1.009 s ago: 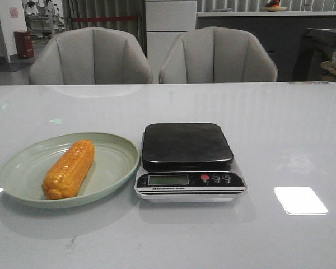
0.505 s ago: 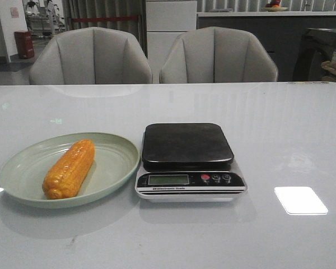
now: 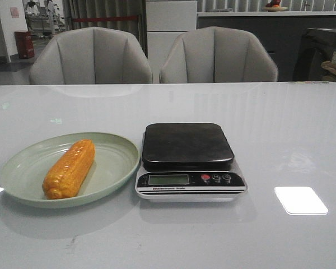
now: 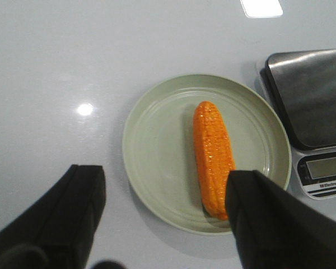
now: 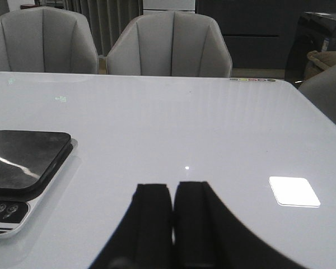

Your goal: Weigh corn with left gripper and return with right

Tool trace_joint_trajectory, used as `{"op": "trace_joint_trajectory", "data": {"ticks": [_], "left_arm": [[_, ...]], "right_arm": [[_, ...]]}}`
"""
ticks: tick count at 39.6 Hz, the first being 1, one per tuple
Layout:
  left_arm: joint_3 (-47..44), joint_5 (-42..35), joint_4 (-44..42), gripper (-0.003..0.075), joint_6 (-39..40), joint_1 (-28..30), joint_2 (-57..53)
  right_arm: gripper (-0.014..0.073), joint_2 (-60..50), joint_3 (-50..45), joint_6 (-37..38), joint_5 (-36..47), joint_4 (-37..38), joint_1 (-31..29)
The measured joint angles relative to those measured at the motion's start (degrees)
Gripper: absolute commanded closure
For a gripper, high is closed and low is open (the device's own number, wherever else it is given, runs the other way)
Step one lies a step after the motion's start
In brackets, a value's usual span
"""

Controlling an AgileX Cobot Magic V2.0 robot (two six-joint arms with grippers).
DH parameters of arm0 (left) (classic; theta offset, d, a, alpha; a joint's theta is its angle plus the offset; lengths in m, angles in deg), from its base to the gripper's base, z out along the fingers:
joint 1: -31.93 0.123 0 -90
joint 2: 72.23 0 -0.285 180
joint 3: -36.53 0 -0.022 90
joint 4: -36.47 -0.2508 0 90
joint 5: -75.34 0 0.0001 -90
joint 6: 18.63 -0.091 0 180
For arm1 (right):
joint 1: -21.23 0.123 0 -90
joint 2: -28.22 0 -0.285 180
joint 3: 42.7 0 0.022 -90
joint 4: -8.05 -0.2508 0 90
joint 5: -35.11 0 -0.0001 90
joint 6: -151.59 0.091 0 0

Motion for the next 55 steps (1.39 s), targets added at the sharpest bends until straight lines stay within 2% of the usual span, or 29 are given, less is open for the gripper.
{"op": "trace_joint_trajectory", "data": {"ticks": [8,16,34,39,55], "left_arm": [[3.5,-2.2,0.5,0.0206,0.0,-5.6,10.5],[6.9,-2.9,0.5,0.0118,0.0,-7.8,20.5],[11.5,-1.6,0.5,0.0122,0.3,-9.2,34.2],[11.5,0.0,0.8,0.0185,0.3,-9.2,36.1],[13.8,1.4,4.7,0.0531,0.3,-9.2,37.6]], "right_arm": [[0.0428,0.0,0.0,0.0,0.0,0.0,0.0],[0.0428,0.0,0.0,0.0,0.0,0.0,0.0],[0.0428,0.0,0.0,0.0,0.0,0.0,0.0],[0.0428,0.0,0.0,0.0,0.0,0.0,0.0],[0.0428,0.0,0.0,0.0,0.0,0.0,0.0]]}}
